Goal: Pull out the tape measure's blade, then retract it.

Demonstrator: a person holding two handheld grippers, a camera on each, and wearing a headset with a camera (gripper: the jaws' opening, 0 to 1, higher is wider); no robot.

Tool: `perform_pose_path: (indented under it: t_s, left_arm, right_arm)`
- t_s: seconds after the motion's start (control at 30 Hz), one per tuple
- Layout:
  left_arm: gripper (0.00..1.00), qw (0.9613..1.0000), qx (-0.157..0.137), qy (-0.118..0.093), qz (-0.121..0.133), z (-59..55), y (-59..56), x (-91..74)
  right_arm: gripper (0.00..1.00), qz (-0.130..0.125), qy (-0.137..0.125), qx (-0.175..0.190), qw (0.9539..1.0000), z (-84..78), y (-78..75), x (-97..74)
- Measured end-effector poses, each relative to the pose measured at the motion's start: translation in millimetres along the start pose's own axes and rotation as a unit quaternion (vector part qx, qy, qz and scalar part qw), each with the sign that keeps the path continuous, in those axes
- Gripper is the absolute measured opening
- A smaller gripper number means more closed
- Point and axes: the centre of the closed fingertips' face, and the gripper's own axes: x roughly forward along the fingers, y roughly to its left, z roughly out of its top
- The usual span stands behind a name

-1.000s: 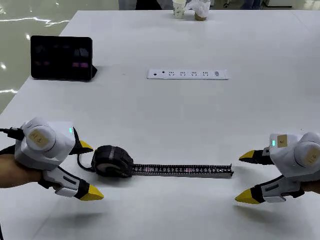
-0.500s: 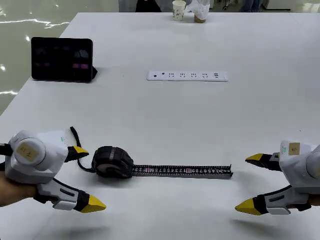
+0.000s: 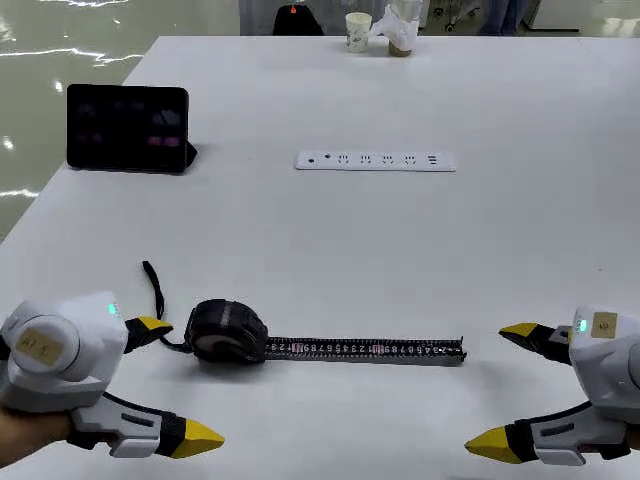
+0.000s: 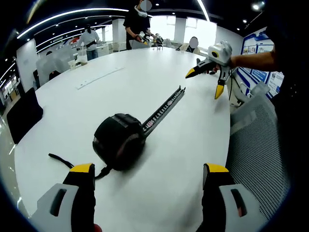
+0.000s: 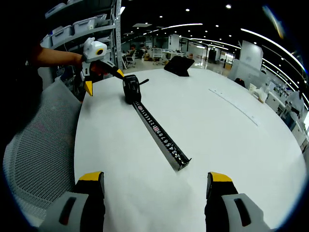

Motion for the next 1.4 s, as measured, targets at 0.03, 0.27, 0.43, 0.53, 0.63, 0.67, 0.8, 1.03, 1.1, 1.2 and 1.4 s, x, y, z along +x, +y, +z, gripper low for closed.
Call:
perform_pose_path:
  t_s: [0.03, 0.27, 0.43, 0.53, 0.63, 0.67, 0.8, 1.03, 1.1, 1.2, 1.4]
  left_arm:
    - [0.9, 1.0, -0.002, -0.003, 0.002, 0.4, -0.9, -0.8]
    - [0.93, 0.9993, -0.015, -0.029, 0.02, 6.6, -4.6, -5.4]
    - [0.96, 0.9984, -0.026, -0.042, 0.027, 10.1, -6.8, -5.9]
    - [0.98, 0.9976, -0.034, -0.05, 0.032, 11.3, -8.3, -6.6]
    - [0.99, 0.9967, -0.041, -0.057, 0.042, 12.2, -8.4, -7.0]
    - [0.99, 0.9961, -0.046, -0.061, 0.044, 13.2, -8.4, -7.4]
    - [0.99, 0.9952, -0.051, -0.066, 0.051, 14.1, -9.2, -8.4]
    - [0.99, 0.9924, -0.063, -0.08, 0.068, 15.2, -12.0, -10.6]
    - [0.99, 0.9919, -0.067, -0.082, 0.07, 14.3, -14.6, -10.8]
    - [0.99, 0.9911, -0.07, -0.082, 0.078, 11.7, -15.7, -11.1]
    - [0.99, 0.9869, -0.086, -0.091, 0.103, 10.8, -18.2, -14.1]
  right_arm:
    - [0.89, -0.001, -0.002, 0.002, 1.0, 0.4, 0.8, -0.5]
    - [0.94, -0.015, -0.017, 0.015, 0.9996, 5.2, 6.0, -3.9]
    - [0.99, -0.024, -0.028, 0.025, 0.999, 7.6, 9.1, -4.6]
    - [0.99, -0.027, -0.031, 0.027, 0.9988, 8.2, 11.3, -5.5]
    - [0.99, -0.032, -0.038, 0.032, 0.9982, 9.6, 12.6, -6.5]
    - [0.99, -0.035, -0.04, 0.033, 0.998, 10.2, 13.8, -6.8]
    - [0.99, -0.042, -0.046, 0.04, 0.9973, 11.2, 15.7, -7.9]
    - [0.99, -0.056, -0.055, 0.049, 0.9957, 12.5, 19.4, -8.7]
    - [0.99, -0.062, -0.06, 0.051, 0.995, 14.3, 20.7, -8.9]
    - [0.99, -0.071, -0.067, 0.057, 0.9936, 16.1, 21.3, -9.0]
    - [0.99, -0.091, -0.077, 0.074, 0.9901, 20.5, 22.1, -11.7]
